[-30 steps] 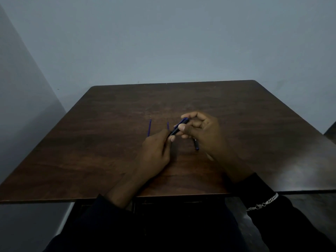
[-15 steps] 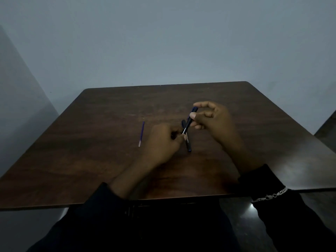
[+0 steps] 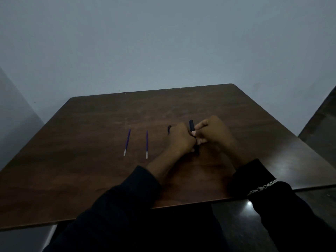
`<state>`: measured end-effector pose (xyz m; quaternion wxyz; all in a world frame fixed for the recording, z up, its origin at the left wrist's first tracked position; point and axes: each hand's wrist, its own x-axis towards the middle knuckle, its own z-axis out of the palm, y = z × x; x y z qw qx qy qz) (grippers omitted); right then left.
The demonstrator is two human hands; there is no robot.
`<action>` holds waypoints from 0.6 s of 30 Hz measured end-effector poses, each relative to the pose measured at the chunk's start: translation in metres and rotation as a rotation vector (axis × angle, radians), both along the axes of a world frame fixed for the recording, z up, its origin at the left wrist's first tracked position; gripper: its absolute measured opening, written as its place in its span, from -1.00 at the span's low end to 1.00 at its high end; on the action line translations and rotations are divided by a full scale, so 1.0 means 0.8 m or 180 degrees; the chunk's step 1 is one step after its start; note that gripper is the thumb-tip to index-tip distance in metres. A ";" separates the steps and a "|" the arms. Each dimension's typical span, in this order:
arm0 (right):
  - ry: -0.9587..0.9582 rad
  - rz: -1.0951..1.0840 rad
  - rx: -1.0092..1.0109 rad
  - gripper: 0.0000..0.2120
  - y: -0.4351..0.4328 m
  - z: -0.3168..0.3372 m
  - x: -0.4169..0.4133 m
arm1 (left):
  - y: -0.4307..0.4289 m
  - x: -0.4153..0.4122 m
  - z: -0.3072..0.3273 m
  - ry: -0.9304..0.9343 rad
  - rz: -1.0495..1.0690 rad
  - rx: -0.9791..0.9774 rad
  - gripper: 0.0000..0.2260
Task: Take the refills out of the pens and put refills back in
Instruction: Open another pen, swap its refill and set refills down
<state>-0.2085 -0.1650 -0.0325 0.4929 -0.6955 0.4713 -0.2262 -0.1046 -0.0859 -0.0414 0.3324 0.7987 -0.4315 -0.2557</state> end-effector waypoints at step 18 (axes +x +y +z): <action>0.0831 -0.0003 -0.0920 -0.82 -0.002 -0.006 0.006 | -0.010 0.000 -0.006 -0.0187 0.0163 -0.0030 -0.89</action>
